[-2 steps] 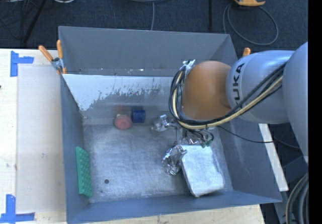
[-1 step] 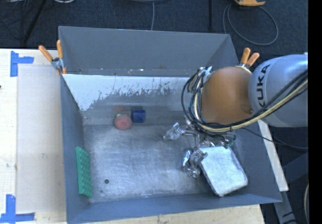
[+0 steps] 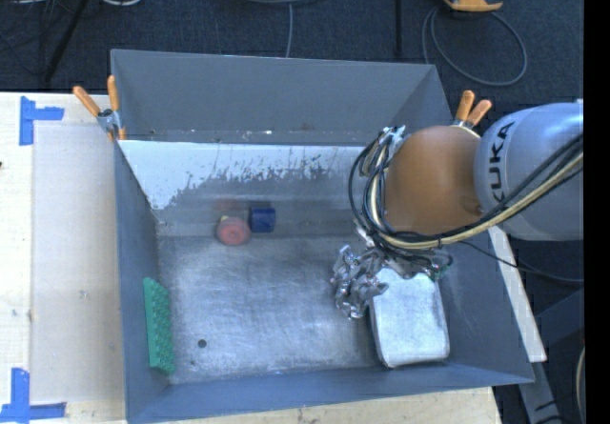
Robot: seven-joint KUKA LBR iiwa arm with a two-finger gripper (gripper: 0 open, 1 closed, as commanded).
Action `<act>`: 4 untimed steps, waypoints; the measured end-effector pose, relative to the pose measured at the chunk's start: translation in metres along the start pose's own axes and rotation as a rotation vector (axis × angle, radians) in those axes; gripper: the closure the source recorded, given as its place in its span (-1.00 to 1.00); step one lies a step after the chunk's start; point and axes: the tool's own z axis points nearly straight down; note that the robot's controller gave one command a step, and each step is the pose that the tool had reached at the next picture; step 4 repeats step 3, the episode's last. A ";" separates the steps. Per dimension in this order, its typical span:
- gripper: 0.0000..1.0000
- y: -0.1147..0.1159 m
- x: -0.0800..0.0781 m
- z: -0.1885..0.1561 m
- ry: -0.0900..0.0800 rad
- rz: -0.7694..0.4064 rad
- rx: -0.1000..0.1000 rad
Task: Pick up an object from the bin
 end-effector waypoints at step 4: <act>1.00 -0.019 0.040 -0.139 -0.002 -0.302 0.000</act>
Offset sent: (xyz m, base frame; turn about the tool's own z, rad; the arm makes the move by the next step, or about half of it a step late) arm -0.0125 0.0008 0.1448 -0.0082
